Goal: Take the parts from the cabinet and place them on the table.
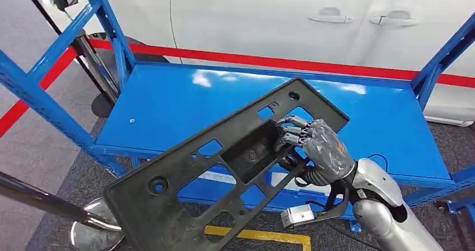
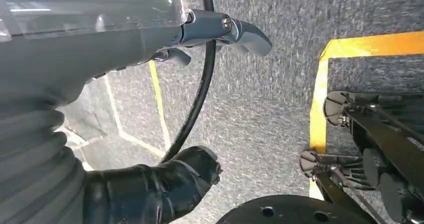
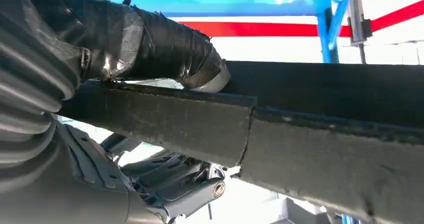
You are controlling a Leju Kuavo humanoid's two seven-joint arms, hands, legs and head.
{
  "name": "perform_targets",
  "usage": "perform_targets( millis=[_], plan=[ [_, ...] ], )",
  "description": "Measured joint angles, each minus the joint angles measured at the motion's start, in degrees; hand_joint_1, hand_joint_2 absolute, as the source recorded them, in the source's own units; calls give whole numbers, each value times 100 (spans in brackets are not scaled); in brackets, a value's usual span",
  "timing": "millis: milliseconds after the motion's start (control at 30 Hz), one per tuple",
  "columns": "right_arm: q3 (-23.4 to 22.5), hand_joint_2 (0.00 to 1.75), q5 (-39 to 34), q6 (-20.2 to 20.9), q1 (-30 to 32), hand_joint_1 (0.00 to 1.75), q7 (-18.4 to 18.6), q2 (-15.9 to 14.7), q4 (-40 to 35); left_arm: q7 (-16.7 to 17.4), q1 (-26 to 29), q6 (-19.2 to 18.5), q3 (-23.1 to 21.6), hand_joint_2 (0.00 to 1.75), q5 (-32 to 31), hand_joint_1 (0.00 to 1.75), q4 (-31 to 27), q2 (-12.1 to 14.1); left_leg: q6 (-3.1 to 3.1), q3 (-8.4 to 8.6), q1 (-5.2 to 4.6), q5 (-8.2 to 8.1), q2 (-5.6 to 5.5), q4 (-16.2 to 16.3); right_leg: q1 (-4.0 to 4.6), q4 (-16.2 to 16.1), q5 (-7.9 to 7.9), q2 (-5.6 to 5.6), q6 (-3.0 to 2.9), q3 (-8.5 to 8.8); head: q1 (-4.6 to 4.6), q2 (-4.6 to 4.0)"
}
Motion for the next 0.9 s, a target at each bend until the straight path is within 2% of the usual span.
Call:
perform_targets(
  millis=[133, 167, 200, 233, 267, 300, 333, 367, 400, 433, 467, 500, 567, 600, 633, 667, 700, 733, 767, 800, 833, 867, 900],
  plan=[
    [0, 175, 0, -6, 4, 175, 2, -10, -8, -2, 6, 0, 0, 175, 0, 0, 0, 0, -10, 1, 1, 16, -17, -7, 0, 29, 14, -19, -8, -20, -19, 2],
    [24, 175, 0, -4, 2, 175, 35, -42, -9, -17, 23, -6, 0, 175, 0, 0, -2, 0, -107, -35, 18, 142, -165, -51, 41, 31, 56, -160, -58, -55, -2, 2],
    [33, 175, 0, -4, 2, 175, 42, -41, -9, -17, 58, -7, 0, 175, 0, 0, 2, 2, -161, -93, -4, 203, -241, -70, 16, -11, 134, -269, -124, -91, 7, 2],
    [35, 175, 0, -4, 5, 175, 44, -42, -24, -24, 32, -7, 0, 175, -2, 0, 2, 4, -231, -465, 65, -894, 427, 1065, 41, -43, 369, -606, -281, -336, -13, 2],
    [35, 175, 0, -4, 8, 175, 57, -42, -24, -24, 25, -7, 0, 175, -2, 0, 2, 0, -262, -552, 81, -1050, 437, 1487, 52, -39, 428, -698, -278, -418, -13, 0],
    [35, 175, 0, -4, 8, 175, 63, -42, -24, -24, 22, -7, 0, 175, -2, 0, 2, 0, -282, -549, 94, -998, 440, 1700, 60, -32, 480, -781, -269, -494, -13, 2],
    [35, 175, 0, -7, 6, 175, 81, -42, -24, -24, 21, -7, 0, 175, -4, 0, 2, 0, -294, -435, 102, -805, 444, 1694, 68, -24, 533, -870, -262, -577, -13, 2],
    [35, 175, 7, -9, 6, 175, 116, -42, -24, -24, 23, -7, -2, 175, -7, 0, 2, 0, -294, -206, 106, -570, 462, 1469, 72, -11, 582, -944, -248, -658, -13, 2],
    [35, 175, 15, -11, 5, 175, 153, -41, -24, -24, 24, -9, -2, 175, -9, 0, 2, 0, -283, 139, 106, -421, 526, 1045, 75, -2, 629, -1008, -227, -732, -15, 2],
    [37, 175, 15, -13, 0, 175, 181, -37, -24, -24, 14, -9, -2, 175, -11, 0, 2, 0, -265, 574, 101, -460, 704, 500, 78, 18, 672, -1066, -199, -765, -15, 2],
    [37, 175, 17, -13, 1, 175, 195, -39, -28, -24, -1, -9, -2, 175, -11, 0, 4, 4, -260, 922, 38, -714, 868, -5, 94, 36, 696, -1119, -161, -801, -15, 2],
    [37, 175, 20, -20, -23, 175, 225, -39, -24, -35, -8, -9, -2, 175, -11, 0, 4, 11, -171, 976, -5, -743, 831, -186, 85, 39, 726, -1189, -125, -797, -2, 2],
    [50, 175, 26, -9, -63, 175, 279, -20, -13, -37, 20, -30, 0, 175, -7, 0, 4, 32, -88, 868, -50, -670, 726, -188, 35, 6, 819, -1319, -57, -768, -13, 2],
    [124, 175, 61, 9, -138, 175, 351, 75, 4, -37, 48, -70, 2, 175, -2, 0, 7, 74, -19, 831, -40, -598, 680, -238, 41, 3, 862, -1364, -11, -774, -4, 2],
    [228, 175, 116, 9, -230, 175, 435, 166, 48, -33, 56, -136, 15, 175, 2, 0, 7, 87, 23, 803, -15, -507, 659, -266, -1, 69, 744, -1123, 36, -815, -11, 2],
    [347, 175, 164, 0, -310, 175, 526, 279, 118, -13, 43, -214, 46, 175, 9, 0, 13, 142, 76, 733, -14, -441, 623, -265, 5, 248, 437, -826, 33, -906, -7, 2],
    [490, 175, 179, -13, -440, 175, 614, 460, 226, 15, 42, -284, 79, 175, 11, 0, 13, 203, 122, 654, -20, -366, 604, -260, 10, 619, 62, -639, 19, -1018, -4, 2],
    [663, 175, 181, -52, -590, 175, 721, 633, 392, 59, 25, -367, 101, 175, 11, 0, 18, 256, 130, 556, -39, -287, 555, -254, 10, 1081, -254, -562, 3, -1140, -4, 0],
    [823, 175, 181, -102, -739, 175, 810, 804, 576, 98, 9, -439, 103, 175, 11, 0, 17, 286, 136, 450, -58, -209, 491, -246, 13, 1508, -441, -546, -16, -1236, -9, 0],
    [934, 175, 177, -142, -855, 175, 863, 925, 711, 118, 3, -474, 105, 175, 11, 0, 17, 317, 134, 349, -68, -141, 424, -233, 19, 1752, -452, -545, -35, -1254, -6, 2],
    [1015, 175, 162, -179, -944, 175, 885, 1026, 814, 129, -9, -485, 109, 175, 11, 0, 17, 341, 128, 241, -71, -71, 335, -215, 30, 1752, -312, -538, -60, -1153, -9, 2],
    [1073, 175, 151, -199, -1014, 175, 894, 1109, 879, 133, -14, -487, 114, 175, 11, 0, 17, 354, 119, 151, -71, -13, 258, -195, 42, 1558, -115, -524, -85, -968, -7, 2],
    [1139, 175, 131, -212, -1100, 175, 894, 1192, 938, 144, -13, -490, 118, 175, 11, 0, 17, 372, 101, 56, -71, 51, 162, -166, 52, 1122, 106, -465, -130, -639, -9, 2]
  ],
)
